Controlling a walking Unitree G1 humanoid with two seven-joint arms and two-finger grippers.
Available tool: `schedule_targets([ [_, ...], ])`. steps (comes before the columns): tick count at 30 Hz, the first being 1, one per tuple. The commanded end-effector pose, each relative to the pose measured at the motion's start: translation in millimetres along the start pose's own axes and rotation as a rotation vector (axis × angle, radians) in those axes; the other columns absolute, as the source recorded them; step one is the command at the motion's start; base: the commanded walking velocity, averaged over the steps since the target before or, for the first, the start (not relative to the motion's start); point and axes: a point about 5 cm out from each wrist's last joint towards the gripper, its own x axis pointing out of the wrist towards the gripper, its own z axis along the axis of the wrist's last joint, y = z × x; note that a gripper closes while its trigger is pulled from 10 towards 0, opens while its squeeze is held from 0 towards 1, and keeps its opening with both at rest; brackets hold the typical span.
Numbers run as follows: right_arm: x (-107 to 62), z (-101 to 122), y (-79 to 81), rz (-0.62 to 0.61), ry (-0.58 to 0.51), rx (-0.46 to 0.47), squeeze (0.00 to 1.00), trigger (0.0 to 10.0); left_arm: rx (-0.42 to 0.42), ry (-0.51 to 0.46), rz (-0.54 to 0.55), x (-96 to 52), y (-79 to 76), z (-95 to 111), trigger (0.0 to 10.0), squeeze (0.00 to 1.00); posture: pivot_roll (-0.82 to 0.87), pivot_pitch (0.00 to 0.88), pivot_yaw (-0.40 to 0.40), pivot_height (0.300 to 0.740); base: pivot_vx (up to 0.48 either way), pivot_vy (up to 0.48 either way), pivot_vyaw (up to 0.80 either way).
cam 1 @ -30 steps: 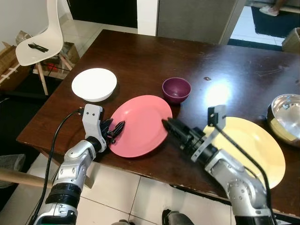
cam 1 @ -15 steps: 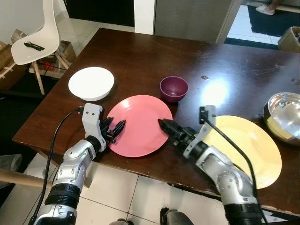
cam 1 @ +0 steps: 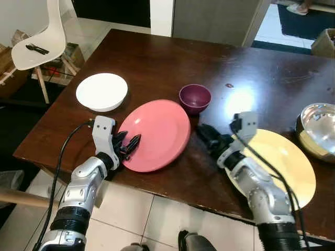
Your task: Setting the table
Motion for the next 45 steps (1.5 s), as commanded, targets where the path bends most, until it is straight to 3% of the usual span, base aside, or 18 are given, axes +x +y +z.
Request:
schedule_targets([
  [1,-1.3,-6,0.9,0.002,0.011,0.035,0.00,10.0,-0.060,0.147,0.024,-9.3,0.2,-36,10.0,0.00,-0.13,0.154,0.048,0.740,0.000,0.000,0.00],
  [9,2.9,-12,16.9,0.094,-0.025,0.229,0.00,10.0,-0.063,0.145,0.027,-9.1,-0.3,-35,10.0,0.00,-0.12,0.152,0.044,0.740,0.000,0.000,0.00],
  [11,5.8,6,21.6,0.139,-0.134,0.354,0.00,10.0,-0.062,0.144,0.030,-9.9,0.3,-35,10.0,0.00,-0.11,0.147,0.042,0.740,0.000,0.000,0.00],
  [14,4.7,21,22.5,0.177,-0.198,0.411,0.00,10.0,-0.062,0.143,0.030,-10.1,0.3,-35,10.0,0.00,-0.11,0.146,0.042,0.740,0.000,0.000,0.00],
  [21,-1.6,26,20.4,0.189,-0.193,0.380,0.00,10.0,-0.066,0.143,0.026,-8.9,-1.3,-36,10.0,0.00,-0.12,0.144,0.040,0.740,0.000,0.000,0.00],
  [25,-4.8,10,28.4,0.233,-0.094,0.363,0.00,10.0,-0.067,0.143,0.022,-8.1,-2.3,-36,10.0,0.00,-0.12,0.144,0.040,0.740,0.000,0.000,0.00],
  [26,-4.7,6,30.1,0.240,-0.079,0.374,0.57,10.0,-0.067,0.143,0.022,-8.0,-2.3,-36,10.0,0.00,-0.12,0.144,0.040,0.740,0.000,0.000,0.00],
  [27,-4.5,5,31.6,0.246,-0.069,0.383,1.00,10.0,-0.067,0.143,0.022,-8.0,-2.4,-36,10.0,0.00,-0.12,0.144,0.040,0.740,0.000,0.000,0.00],
  [35,1.4,1,42.8,0.312,-0.043,0.470,1.00,10.0,-0.065,0.143,0.024,-8.2,-2.0,-36,10.0,0.00,-0.12,0.139,0.041,0.740,0.000,0.000,0.00],
  [36,2.1,1,44.2,0.323,-0.042,0.485,0.00,10.0,-0.065,0.143,0.024,-8.2,-2.0,-36,10.0,0.00,-0.12,0.139,0.041,0.740,0.000,0.000,0.00],
  [45,16.1,-17,49.7,0.311,0.045,0.537,0.00,10.0,-0.064,0.141,0.030,-9.6,-0.4,-35,10.0,0.00,-0.11,0.142,0.035,0.740,0.000,0.000,0.00],
])
